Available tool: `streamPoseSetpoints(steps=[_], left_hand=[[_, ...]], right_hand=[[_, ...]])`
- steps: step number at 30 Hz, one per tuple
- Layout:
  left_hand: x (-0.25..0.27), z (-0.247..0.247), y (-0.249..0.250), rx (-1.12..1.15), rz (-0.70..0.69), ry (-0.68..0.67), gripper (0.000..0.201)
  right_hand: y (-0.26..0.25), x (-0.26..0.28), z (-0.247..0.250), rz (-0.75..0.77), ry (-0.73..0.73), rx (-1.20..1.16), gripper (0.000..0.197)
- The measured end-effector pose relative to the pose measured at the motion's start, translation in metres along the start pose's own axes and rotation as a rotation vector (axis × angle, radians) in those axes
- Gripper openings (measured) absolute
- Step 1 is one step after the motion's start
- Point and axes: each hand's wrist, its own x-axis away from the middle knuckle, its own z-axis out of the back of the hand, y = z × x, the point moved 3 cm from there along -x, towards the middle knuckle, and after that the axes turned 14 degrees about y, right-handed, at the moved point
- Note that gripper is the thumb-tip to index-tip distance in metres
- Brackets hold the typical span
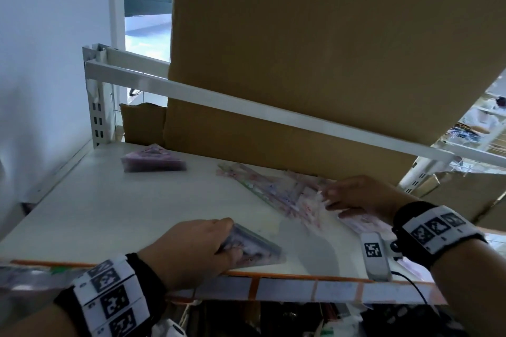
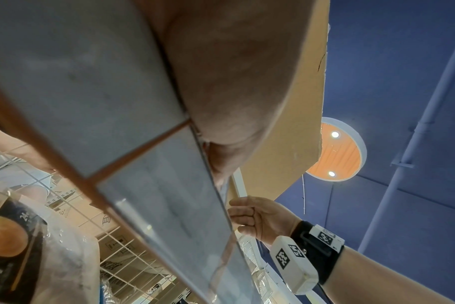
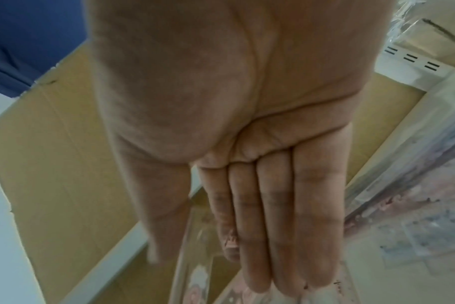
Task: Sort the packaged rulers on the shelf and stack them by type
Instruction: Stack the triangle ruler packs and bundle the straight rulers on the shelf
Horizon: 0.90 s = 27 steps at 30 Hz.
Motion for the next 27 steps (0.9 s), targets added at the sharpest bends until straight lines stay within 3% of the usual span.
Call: streamPoseSetpoints(steps=[2,4,7,9,11,20,27], left_hand=[[0.0,0.001,0.0,0.001,0.006,-0.004,0.033],[0.0,0.002,0.0,0.003,0.006,-0.001,0.034],[0.001,0.003,0.0,0.009,0.008,-0.015,0.036],[0.001,0.003,0.0,0.002,0.013,-0.03,0.04],[0.0,0.002,0.0,0.0,0.018,-0.046,0.045],[-0.002,0.002,0.001,0.005,0.001,-0.072,0.051],[-0.001,0.002,0.001,0.001,-0.039,-0.054,0.046]], right_hand=[[-0.002,0.011,0.002,0.018,-0.034,-0.025,0.041],[-0.009,0.022,0.001,0.091,-0.004,0.039,0.027],[-0.024,0.041,-0.005,0.308,0.119,0.407,0.007],[-0.035,0.056,-0.017,0.432,0.078,0.565,0.005],[-0.04,0.069,-0.032,0.506,0.023,0.565,0.001],[-0.041,0.076,-0.09,0.558,-0.041,0.556,0.026],[-0.045,0.074,-0.127,0.669,0.042,0.572,0.031]])
